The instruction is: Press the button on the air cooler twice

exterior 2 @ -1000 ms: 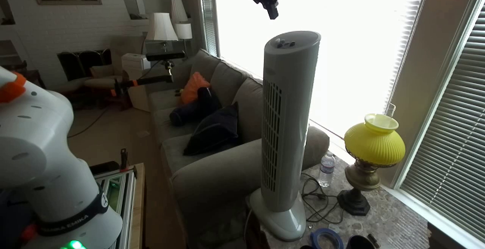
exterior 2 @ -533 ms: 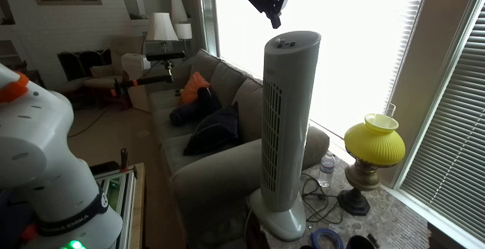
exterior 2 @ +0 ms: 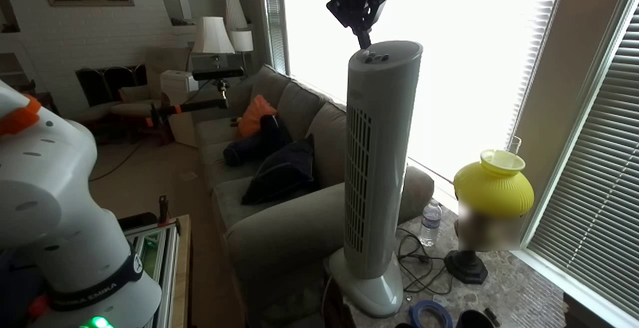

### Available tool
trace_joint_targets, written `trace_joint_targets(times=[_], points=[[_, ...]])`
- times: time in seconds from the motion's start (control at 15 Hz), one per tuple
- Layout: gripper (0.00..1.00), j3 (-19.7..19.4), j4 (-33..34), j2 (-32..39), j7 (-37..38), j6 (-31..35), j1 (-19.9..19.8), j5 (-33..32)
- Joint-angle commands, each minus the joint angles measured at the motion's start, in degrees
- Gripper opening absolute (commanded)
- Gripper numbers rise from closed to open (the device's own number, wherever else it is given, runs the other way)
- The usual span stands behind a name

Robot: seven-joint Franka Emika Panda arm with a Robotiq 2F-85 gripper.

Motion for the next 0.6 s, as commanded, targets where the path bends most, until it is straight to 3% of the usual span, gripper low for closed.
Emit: trace_joint_targets(times=[0.0, 0.53], points=[[0.00, 0.40, -0.21, 0.64, -1.10, -0.94, -0.60, 0.91], [0.00, 0.31, -0.74, 1.17, -1.68, -0.19, -0.77, 0.99]])
